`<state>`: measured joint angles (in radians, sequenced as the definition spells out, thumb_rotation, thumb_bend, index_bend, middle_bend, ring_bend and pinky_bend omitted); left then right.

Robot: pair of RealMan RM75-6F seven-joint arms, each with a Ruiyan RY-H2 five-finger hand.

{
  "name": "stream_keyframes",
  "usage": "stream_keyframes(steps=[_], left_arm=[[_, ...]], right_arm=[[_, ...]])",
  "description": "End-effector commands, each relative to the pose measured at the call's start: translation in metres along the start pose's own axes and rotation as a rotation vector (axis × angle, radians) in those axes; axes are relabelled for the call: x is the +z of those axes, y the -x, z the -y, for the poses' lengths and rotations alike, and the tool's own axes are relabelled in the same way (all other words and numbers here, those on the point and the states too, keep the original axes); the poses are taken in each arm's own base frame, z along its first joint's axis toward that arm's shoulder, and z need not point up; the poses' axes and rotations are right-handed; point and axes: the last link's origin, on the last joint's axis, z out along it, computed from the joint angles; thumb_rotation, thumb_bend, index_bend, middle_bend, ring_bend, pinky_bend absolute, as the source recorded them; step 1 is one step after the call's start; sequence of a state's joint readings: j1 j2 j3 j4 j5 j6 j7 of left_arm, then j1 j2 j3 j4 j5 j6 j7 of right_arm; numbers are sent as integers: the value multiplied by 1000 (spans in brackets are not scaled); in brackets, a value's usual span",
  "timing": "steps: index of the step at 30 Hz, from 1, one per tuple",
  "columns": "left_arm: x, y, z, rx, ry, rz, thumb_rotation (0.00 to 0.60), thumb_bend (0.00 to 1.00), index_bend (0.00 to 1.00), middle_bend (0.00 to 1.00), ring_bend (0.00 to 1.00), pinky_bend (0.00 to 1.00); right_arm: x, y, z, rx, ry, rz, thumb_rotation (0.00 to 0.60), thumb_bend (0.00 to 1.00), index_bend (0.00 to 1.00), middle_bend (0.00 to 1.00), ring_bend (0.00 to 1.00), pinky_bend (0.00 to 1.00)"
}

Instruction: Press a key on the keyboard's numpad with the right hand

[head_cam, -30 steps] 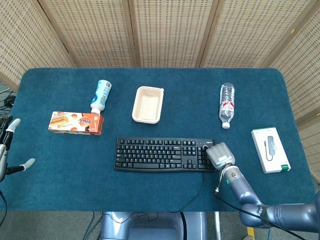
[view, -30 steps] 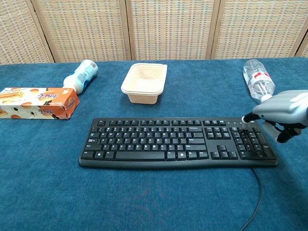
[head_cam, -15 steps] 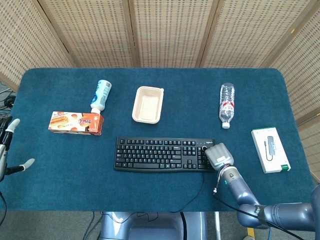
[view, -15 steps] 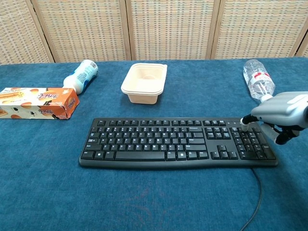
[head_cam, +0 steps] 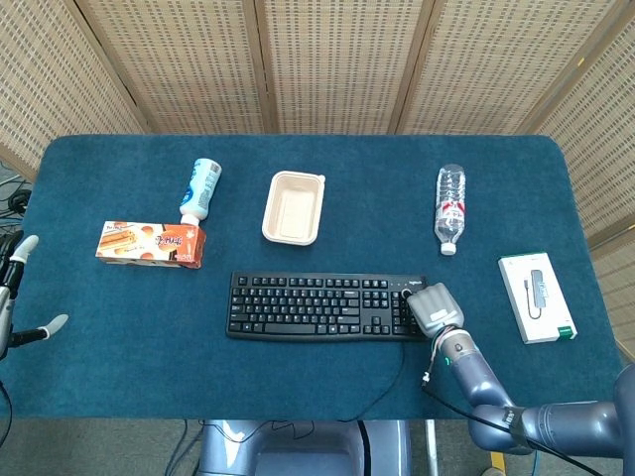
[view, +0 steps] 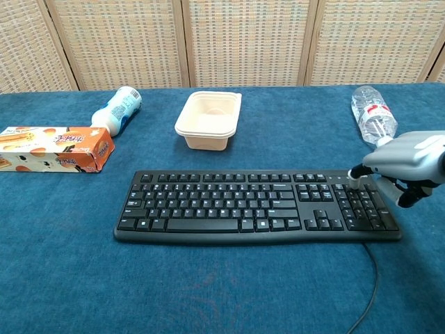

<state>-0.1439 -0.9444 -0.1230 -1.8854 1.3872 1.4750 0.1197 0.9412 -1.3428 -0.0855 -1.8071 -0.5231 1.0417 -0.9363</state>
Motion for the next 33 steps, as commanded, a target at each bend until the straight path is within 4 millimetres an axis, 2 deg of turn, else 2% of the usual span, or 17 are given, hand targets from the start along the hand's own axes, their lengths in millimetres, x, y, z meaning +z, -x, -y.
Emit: stream_keyframes(steps=[1,7,10,12,15,16,18,21,23,24,25,27,29,33], left_arm=[[0,0,0,-1,0,0,600,0,0,0,0,0],[-1,0,0,0,3,0,600,0,0,0,0,0],[-1,1,0,-1,4,4,600,0,0,0,0,0],[-2,1,1,0,2,7,600,0,0,0,0,0],[-4,2,3,-2,3,9,600,0,0,0,0,0],[-4,2,3,-4,5,9,600,0,0,0,0,0],[-6,3,3,-4,12,8,600,0,0,0,0,0],[-9,6,3,-6,20,9,600,0,0,0,0,0],[-11,9,2,-6,26,10,600,0,0,0,0,0],[-12,11,2,-3,29,12,600,0,0,0,0,0],[-13,12,2,-3,30,11,600,0,0,0,0,0],[-14,15,3,0,32,7,600,0,0,0,0,0],[-16,18,3,-1,34,-2,600,0,0,0,0,0],[-21,22,5,-12,36,9,600,0,0,0,0,0]], right_arm=[[-8,-15,0,17,-12,-55,600,1000,212,833,1000,1000],[-32,-52,-5,51,-23,-202,600,1000,213,833,1000,1000],[-50,-71,-16,93,-8,-329,600,1000,213,833,1000,1000],[-59,-75,-26,113,0,-404,600,1000,213,821,1000,1000],[-76,-64,-52,177,-14,-567,600,1000,213,746,976,1000],[-80,-58,-61,200,-19,-614,600,1000,213,704,938,997],[-89,-42,-84,260,-20,-708,600,975,213,619,825,911],[-101,-15,-113,367,20,-776,600,718,213,432,509,608],[-109,5,-128,424,58,-803,600,449,208,278,256,364],[-114,16,-135,440,76,-810,600,339,198,221,179,288],[-117,27,-140,452,92,-813,600,175,175,130,85,185],[-124,44,-147,477,126,-792,600,26,122,32,10,71],[-133,59,-152,520,154,-765,600,0,45,0,0,7],[-151,79,-156,532,189,-694,600,0,0,0,0,0]])
